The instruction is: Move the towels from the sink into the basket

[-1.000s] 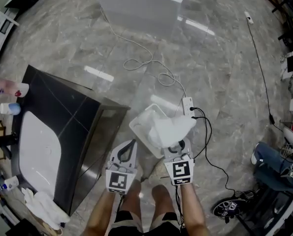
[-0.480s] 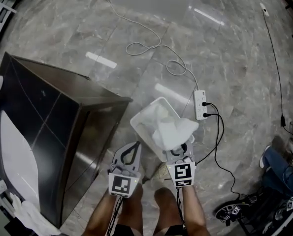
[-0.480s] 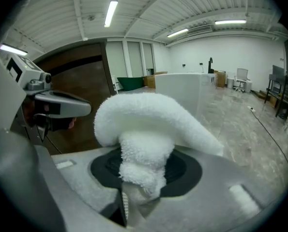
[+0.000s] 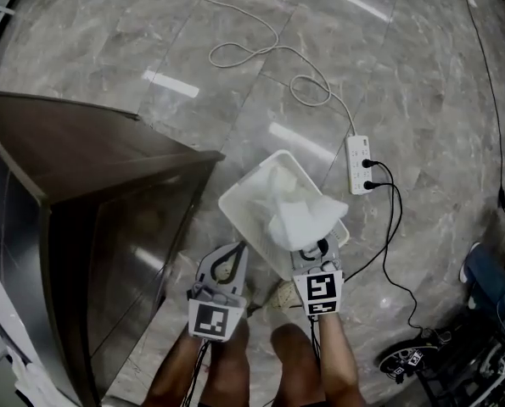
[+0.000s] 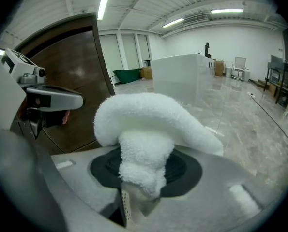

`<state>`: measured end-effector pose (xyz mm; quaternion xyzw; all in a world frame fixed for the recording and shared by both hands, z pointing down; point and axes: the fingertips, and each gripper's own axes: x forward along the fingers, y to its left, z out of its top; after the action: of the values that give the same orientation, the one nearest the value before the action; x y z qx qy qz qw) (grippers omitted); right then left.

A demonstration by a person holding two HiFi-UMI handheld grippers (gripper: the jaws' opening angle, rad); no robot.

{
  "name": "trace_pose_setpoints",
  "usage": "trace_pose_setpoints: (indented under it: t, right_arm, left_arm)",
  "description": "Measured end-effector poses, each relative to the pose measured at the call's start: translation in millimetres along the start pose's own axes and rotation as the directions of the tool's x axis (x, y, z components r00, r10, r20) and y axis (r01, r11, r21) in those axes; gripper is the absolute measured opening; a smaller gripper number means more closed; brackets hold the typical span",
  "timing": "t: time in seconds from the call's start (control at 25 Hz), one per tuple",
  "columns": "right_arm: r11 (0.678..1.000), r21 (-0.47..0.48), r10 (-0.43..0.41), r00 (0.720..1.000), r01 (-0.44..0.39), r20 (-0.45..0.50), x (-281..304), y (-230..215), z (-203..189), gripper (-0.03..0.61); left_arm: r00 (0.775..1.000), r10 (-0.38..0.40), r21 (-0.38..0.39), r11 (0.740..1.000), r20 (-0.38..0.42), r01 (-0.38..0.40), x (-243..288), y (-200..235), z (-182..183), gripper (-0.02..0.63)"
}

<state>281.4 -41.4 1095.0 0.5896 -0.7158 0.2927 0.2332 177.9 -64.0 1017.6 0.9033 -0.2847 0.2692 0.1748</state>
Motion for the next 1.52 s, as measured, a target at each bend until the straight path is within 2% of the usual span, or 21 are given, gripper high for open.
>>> trace_pose_setpoints:
  t: [0.24, 0.28, 0.4, 0.52, 0.88, 1.24, 1.32, 1.44, 1.52]
  right_arm:
    - [0.999, 0.033, -0.002, 0.999, 0.003, -0.033, 17.8, -4.6, -20.9, 0.178]
    - [0.999, 0.047, -0.003, 0.999, 0.005, -0.047, 19.3, -4.4, -25.6, 0.204]
    - [0.996, 0.091, 0.013, 0.997, -0.005, -0.081, 19.8, -1.6, -38.7, 0.382]
    - [0.996, 0.088, 0.006, 0.996, 0.002, -0.089, 16.4, -1.2, -42.0, 0.436]
    - [0.996, 0.083, -0.010, 0.998, 0.015, -0.062, -0.2, 2.5, -13.9, 0.437]
    - [0.996, 0.089, -0.011, 1.000, 0.010, 0.007, -53.9, 4.8, 66.1, 0.430]
    - [0.996, 0.085, -0.026, 0.999, 0.023, 0.029, -70.4, 1.4, 89.2, 0.381]
    - [0.995, 0.078, -0.061, 0.995, 0.056, 0.075, -97.7, -6.2, 128.5, 0.342]
    - [0.995, 0.072, -0.081, 0.991, 0.074, 0.106, -117.7, -8.8, 155.0, 0.303]
  left_arm:
    - [1.000, -0.001, -0.011, 1.000, -0.004, 0.001, 12.0, 3.3, -17.3, 0.009]
    - [1.000, -0.002, -0.012, 1.000, -0.005, 0.002, 12.1, 3.0, -18.0, 0.009]
    - [1.000, -0.005, -0.009, 1.000, -0.008, 0.005, 10.3, 1.8, -17.0, 0.009]
    - [1.000, 0.000, -0.017, 1.000, -0.012, -0.001, 8.3, 3.4, -14.4, 0.009]
    - [1.000, 0.002, 0.009, 1.000, 0.008, -0.002, -2.4, 7.0, 13.7, 0.009]
    - [0.998, -0.007, 0.033, 0.999, 0.069, 0.004, -35.4, -4.9, 95.4, 0.009]
    - [0.996, -0.006, 0.038, 0.999, 0.084, 0.003, -43.9, -7.6, 116.8, 0.009]
    - [0.994, -0.009, 0.046, 0.999, 0.107, 0.004, -57.7, -13.4, 151.4, 0.009]
    - [0.992, -0.024, 0.100, 0.995, 0.124, 0.012, -68.6, -18.8, 171.6, 0.009]
